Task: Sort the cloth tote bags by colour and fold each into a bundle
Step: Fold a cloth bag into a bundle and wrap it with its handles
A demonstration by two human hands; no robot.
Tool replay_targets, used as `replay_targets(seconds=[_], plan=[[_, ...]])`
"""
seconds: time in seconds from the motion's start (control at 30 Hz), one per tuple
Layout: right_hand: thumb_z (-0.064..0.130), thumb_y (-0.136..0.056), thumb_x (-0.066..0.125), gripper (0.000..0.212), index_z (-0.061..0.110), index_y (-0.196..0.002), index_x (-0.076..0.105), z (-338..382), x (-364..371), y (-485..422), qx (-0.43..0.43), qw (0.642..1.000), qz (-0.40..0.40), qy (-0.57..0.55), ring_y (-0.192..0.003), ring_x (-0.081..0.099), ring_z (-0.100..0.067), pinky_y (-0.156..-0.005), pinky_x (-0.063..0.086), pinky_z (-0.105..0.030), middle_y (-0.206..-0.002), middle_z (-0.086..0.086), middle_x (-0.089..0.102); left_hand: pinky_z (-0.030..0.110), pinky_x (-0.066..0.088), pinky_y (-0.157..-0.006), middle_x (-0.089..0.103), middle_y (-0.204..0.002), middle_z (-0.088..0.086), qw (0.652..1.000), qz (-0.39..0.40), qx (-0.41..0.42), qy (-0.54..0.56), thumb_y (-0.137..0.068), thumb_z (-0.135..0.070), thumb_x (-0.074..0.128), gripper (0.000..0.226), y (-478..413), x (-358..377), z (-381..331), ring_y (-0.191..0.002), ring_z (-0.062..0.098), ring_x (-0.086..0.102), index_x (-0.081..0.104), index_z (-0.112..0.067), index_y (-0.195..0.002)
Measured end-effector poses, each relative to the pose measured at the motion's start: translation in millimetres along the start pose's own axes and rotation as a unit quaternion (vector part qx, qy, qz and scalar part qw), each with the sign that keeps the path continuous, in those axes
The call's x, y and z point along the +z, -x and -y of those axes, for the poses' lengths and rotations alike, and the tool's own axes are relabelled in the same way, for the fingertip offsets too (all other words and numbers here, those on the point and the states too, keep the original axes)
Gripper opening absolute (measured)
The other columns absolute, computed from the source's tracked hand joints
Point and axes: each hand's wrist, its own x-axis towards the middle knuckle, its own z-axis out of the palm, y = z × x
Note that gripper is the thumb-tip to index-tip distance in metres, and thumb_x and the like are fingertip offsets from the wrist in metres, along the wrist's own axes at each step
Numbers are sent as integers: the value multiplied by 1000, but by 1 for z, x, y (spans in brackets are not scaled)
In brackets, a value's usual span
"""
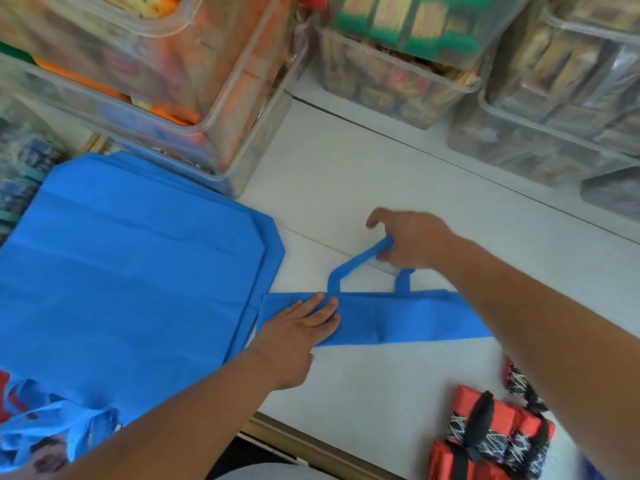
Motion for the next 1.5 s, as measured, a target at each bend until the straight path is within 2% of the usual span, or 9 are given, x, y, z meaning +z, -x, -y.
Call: replay_targets(seconds=[0.1, 0.3, 0.47, 0.67, 0.83, 1.0, 1.17, 1.33, 1.5], plan=[[38, -76, 82, 78, 39, -144, 45, -16, -25, 12, 17, 994, -104, 28, -141, 34, -23, -117, 26, -45, -150, 4, 39, 25, -15, -116, -29, -162, -15, 1000, -4, -9, -12, -102, -32, 48, 80, 0, -1, -3, -150, 9, -28, -7, -32, -161], [21, -86, 72, 20, 14, -104, 66, 27, 65, 91, 107, 877, -446, -143, -94, 56, -31, -73, 51, -46, -105, -7, 58, 35, 11, -126, -27, -164, -13, 999, -18, -30, -23, -104, -34, 47, 78, -1, 0, -17, -153, 14, -22, -6, -28, -161], [44, -98, 56, 62, 9, -149, 45, 36, 169, 97, 228, 906, -284, -213, -146, 27, -45, -114, 35, -60, -161, -23, 28, 37, 28, -122, -16, -165, -14, 996, -79, -37, 37, -94, -42, 61, 83, -2, 19, -26, -155, 10, -7, 14, -28, -161], [76, -89, 43, 85, 22, -155, 35, -16, 151, 40, 130, 952, -260, -100, -157, 2, -29, -125, 16, -51, -170, -6, 12, 23, 28, -118, 14, -168, -7, 984, -156, 14, 80, -75, -45, 69, 70, 5, 47, -12, -155, 7, 6, 54, -25, -140], [89, -77, 38, 91, 31, -148, 39, -27, 147, 29, 125, 957, -239, -110, -156, 7, -25, -120, 24, -53, -169, 4, 17, 40, -5, -125, -21, -167, -8, 996, -81, 3, -49, -86, -31, 57, 89, 17, 43, -18, -153, 14, -23, 7, -25, -159], [87, -82, 34, 89, 35, -154, 28, -14, 135, 36, 158, 968, -191, -49, -156, -8, -21, -125, 4, -51, -170, 2, 2, 40, 47, -109, 45, -156, 2, 991, -116, 60, 22, -79, -21, 62, 72, 39, 49, -7, -145, 18, 40, 46, -16, -149], [84, -78, 26, 97, 23, -151, 42, 3, 137, 42, 107, 967, -216, -77, -153, 18, -25, -120, 26, -50, -161, -3, 29, 24, 6, -126, 4, -167, -20, 988, -24, 55, 141, -95, -49, 53, 75, 68, 48, 4, -149, -11, -7, 21, -31, -160], [92, -77, 40, 116, 22, -162, 7, 18, 151, 54, 118, 980, -136, -81, -157, -6, -23, -127, 8, -45, -170, -4, -4, 30, -3, -127, 6, -165, -23, 991, -70, -32, 114, -81, -85, 46, 95, 64, 53, -18, -148, -12, -7, 27, -33, -158], [57, -85, 62, 63, 9, -126, 61, 51, 182, 75, 9, 927, -373, -37, -117, 50, -41, -99, 47, -53, -127, -16, 54, 45, 12, -124, 22, -167, -5, 987, -140, -72, 25, -82, -78, 48, 93, 57, 97, -36, -156, 13, 8, 39, -19, -154]])
